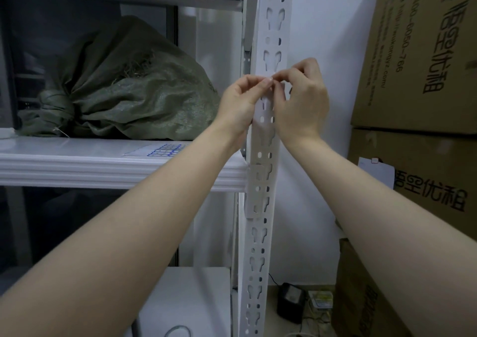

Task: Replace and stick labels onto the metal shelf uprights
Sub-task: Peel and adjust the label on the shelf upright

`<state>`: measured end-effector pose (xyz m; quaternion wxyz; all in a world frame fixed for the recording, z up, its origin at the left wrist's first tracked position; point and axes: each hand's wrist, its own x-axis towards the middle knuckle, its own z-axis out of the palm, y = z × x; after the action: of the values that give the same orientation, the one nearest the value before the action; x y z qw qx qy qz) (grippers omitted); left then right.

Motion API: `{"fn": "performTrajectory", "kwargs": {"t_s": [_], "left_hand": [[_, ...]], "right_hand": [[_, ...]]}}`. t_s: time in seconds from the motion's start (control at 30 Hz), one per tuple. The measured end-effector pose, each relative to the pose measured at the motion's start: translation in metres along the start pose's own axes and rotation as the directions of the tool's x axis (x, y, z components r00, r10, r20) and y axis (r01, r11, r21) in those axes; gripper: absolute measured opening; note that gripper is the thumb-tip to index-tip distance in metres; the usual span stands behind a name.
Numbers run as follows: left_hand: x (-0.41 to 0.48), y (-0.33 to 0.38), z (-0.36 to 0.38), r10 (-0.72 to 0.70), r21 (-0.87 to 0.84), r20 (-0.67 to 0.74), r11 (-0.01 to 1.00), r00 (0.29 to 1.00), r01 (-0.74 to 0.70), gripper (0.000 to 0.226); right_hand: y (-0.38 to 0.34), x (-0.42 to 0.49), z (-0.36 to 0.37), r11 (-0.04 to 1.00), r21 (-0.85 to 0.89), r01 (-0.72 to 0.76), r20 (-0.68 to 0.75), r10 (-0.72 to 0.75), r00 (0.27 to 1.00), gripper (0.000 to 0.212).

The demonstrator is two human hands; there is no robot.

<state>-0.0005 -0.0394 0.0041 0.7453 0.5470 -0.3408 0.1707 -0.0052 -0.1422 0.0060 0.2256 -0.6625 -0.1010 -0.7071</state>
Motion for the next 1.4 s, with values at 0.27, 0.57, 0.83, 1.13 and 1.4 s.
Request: {"fn": "performTrajectory", "kwargs": {"t_s": [0.27,0.57,0.83,1.13,1.4], "left_hand": [[-0.003,-0.019,0.015,0.142,0.020,-0.111,0.990,0.984,-0.141,0.019],[0.000,-0.047,0.018,0.419,0.387,-0.097,0.852,0.903,-0.353,0.017],[0.001,-0.056,0.015,0.552,0.576,-0.010,0.685,0.833,-0.447,0.011],[-0.002,-0.057,0.014,0.545,0.596,-0.012,0.677,0.839,-0.431,0.011],[-0.003,-0.057,0.015,0.557,0.612,-0.021,0.663,0.830,-0.430,0.013]], "right_hand": [[-0.008,-0.001,0.006,0.915,0.275,-0.294,0.010,0.303,0.953,0.022],[-0.018,0.007,0.015,0.313,0.560,-0.767,0.526,0.581,0.622,0.020],[-0.015,0.010,0.016,0.186,0.613,-0.767,0.563,0.579,0.590,0.017],[-0.014,0.016,0.022,0.158,0.587,-0.794,0.571,0.614,0.544,0.018],[-0.016,0.011,0.019,0.126,0.568,-0.813,0.613,0.595,0.520,0.034]]}}
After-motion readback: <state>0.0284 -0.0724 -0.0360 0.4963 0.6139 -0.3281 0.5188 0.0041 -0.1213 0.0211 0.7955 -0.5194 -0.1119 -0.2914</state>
